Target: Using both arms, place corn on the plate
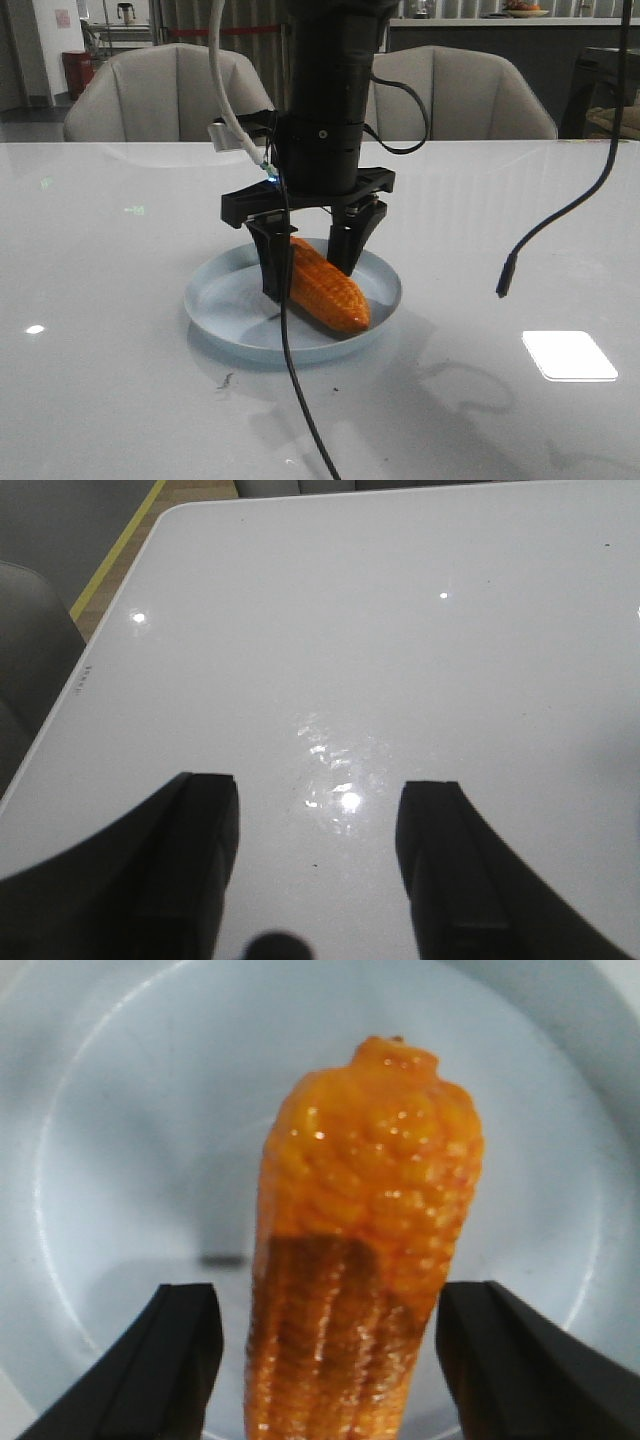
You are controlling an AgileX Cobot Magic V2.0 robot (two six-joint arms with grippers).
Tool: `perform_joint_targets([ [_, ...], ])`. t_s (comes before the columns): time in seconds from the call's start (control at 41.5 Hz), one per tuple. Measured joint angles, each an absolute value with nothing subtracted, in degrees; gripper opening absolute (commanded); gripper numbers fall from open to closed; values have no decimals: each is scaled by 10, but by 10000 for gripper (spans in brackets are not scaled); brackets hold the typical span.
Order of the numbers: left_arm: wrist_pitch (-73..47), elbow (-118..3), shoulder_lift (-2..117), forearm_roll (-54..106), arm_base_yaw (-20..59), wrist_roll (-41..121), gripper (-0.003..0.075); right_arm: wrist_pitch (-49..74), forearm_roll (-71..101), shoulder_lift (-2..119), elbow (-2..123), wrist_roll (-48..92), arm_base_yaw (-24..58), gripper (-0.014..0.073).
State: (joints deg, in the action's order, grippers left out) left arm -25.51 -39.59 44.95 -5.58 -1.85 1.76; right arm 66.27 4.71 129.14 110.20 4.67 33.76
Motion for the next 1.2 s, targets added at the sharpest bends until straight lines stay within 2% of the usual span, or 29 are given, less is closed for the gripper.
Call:
perform_joint_targets([
  [0.217,-255,-396,450,-56,-18,18,422,688,47,1291,1133,49,338,569],
  [0.409,-255,-396,450,-56,-18,18,422,705,47,1285,1227,52,331,569],
  [0.578,-255,-396,450,-56,-18,18,422,708,40,1244,1305,54,313,569],
  [0.723,-256,-396,450,-45,-18,18,422,716,26,1171,1320,47,283,569],
  [0.987,-256,-396,450,-16,-18,18,422,718,13,1041,1296,45,198,569],
  [1.204,-256,-396,450,-15,-18,18,422,718,12,911,1157,44,139,569],
])
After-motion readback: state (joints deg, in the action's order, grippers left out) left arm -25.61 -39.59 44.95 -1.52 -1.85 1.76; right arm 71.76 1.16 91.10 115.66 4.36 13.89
